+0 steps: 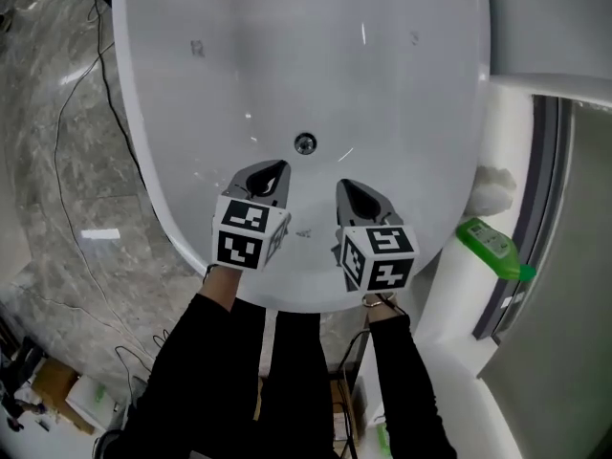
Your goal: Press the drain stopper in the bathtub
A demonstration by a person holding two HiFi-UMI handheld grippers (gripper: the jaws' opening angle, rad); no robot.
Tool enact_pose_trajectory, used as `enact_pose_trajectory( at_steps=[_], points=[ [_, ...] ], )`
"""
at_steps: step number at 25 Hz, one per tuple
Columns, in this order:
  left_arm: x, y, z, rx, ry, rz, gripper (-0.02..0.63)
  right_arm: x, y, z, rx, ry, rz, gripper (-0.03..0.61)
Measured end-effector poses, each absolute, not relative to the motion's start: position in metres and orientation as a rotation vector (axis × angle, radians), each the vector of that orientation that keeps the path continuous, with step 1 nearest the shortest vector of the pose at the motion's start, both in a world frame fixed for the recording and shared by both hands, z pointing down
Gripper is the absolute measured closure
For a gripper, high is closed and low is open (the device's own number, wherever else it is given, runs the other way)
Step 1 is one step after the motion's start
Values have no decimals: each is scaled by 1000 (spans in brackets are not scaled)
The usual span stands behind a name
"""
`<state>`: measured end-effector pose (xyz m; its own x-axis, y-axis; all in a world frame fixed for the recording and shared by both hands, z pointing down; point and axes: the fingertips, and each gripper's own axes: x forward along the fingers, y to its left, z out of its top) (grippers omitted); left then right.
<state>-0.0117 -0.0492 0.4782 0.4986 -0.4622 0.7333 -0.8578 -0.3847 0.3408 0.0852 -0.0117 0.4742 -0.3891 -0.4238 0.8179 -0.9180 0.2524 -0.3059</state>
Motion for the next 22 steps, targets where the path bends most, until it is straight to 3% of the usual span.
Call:
enact_pose_trajectory(
  at_steps=[22],
  points=[
    [24,-75,609,1880,-1137,772,611,95,-43,601,1015,-1858,1096,577]
  ],
)
